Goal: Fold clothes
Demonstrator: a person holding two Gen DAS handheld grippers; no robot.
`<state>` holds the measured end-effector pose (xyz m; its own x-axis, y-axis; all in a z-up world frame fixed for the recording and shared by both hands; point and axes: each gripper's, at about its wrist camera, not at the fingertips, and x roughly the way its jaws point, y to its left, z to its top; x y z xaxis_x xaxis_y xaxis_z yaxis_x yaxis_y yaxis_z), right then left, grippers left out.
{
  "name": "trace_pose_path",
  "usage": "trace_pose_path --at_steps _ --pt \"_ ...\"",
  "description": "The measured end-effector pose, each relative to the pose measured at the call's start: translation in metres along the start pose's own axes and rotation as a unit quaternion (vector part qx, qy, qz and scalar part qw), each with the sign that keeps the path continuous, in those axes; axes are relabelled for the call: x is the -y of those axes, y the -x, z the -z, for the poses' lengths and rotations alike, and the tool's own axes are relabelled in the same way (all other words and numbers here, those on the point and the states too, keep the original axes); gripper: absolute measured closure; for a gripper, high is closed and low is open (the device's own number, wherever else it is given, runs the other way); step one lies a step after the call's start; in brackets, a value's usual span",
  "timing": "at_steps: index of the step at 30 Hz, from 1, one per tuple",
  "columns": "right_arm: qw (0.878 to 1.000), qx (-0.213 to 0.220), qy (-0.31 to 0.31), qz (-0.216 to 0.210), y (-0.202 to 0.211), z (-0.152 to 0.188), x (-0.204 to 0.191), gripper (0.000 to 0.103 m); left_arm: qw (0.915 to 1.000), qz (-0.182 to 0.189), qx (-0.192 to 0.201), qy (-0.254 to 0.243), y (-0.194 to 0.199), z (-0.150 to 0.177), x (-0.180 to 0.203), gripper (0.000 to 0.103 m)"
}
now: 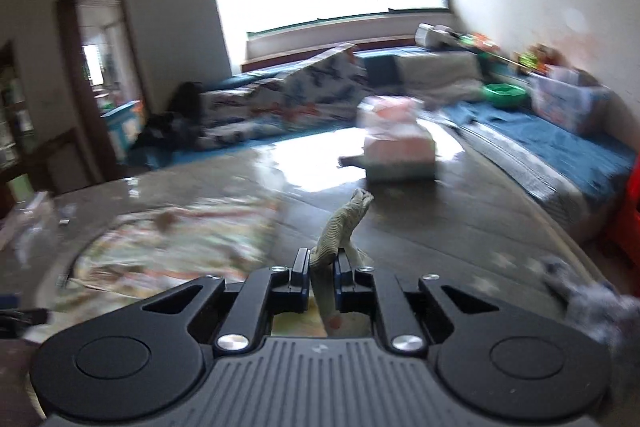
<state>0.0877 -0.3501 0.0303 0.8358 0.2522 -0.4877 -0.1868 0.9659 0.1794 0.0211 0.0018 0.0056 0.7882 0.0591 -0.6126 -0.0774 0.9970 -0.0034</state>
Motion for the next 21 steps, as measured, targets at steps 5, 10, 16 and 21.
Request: trace_pose_path --at_steps 5,10,16,21 --pt "0.997 0.004 0.051 -0.065 -0.008 -0.018 -0.058 0.093 0.9998 0.008 0.000 0.016 0.002 0.001 -0.011 0.000" --pt "0.989 -0.004 0.094 -0.113 -0.023 -0.028 -0.112 0.093 0.9994 0.011 0.001 0.033 0.005 0.003 -0.024 0.000" --pt "0.976 -0.025 0.144 -0.159 -0.040 -0.022 -0.169 0.093 0.9989 0.005 0.004 0.047 0.009 0.007 -0.039 0.000" --pt "0.966 -0.048 0.172 -0.184 -0.049 -0.008 -0.198 0.093 0.9986 -0.001 0.011 0.052 0.013 0.008 -0.046 0.000"
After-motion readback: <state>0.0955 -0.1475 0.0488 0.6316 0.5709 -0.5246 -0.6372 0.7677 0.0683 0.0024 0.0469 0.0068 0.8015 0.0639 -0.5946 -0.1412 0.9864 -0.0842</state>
